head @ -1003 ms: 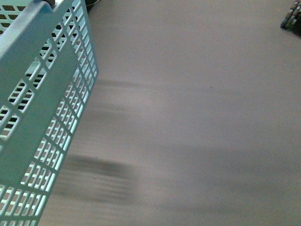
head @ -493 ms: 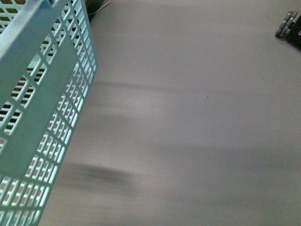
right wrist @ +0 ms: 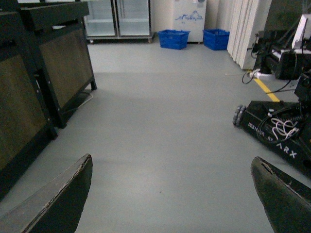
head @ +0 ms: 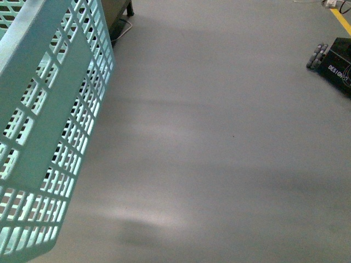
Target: Pick mango and avocado into basket
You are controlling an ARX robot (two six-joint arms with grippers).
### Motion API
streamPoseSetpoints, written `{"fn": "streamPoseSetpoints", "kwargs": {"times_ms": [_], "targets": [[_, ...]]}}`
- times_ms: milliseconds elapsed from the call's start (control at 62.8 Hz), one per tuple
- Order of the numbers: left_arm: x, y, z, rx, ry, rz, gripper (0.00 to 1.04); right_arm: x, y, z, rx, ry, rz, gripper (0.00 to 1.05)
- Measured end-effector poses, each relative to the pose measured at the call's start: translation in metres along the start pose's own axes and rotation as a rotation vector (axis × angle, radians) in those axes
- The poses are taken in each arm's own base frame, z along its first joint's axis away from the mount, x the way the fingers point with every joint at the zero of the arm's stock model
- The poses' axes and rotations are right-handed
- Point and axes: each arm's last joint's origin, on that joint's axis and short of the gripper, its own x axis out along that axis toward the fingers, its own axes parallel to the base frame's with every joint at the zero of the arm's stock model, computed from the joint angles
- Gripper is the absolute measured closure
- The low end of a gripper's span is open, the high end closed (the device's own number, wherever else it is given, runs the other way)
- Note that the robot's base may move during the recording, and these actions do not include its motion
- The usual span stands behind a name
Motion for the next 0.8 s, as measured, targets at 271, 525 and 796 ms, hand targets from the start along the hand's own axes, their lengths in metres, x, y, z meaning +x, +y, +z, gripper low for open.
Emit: {"fn": "streamPoseSetpoints", "kwargs": {"times_ms": [271, 525, 796], "targets": [[0.0001, 0.0000, 0.0000, 0.000, 0.000, 0.000, 0.90, 0.0000, 0.0000, 0.0000, 0.000, 0.000, 0.001, 0.09], [0.0000, 0.0000, 0.0000, 0.000, 0.000, 0.000, 0.90, 0.0000, 0.0000, 0.0000, 0.000, 0.000, 0.000, 0.09], [0.0000, 0.0000, 0.0000, 0.000, 0.000, 0.000, 0.90, 0.0000, 0.0000, 0.0000, 0.000, 0.000, 0.000, 0.09]]}}
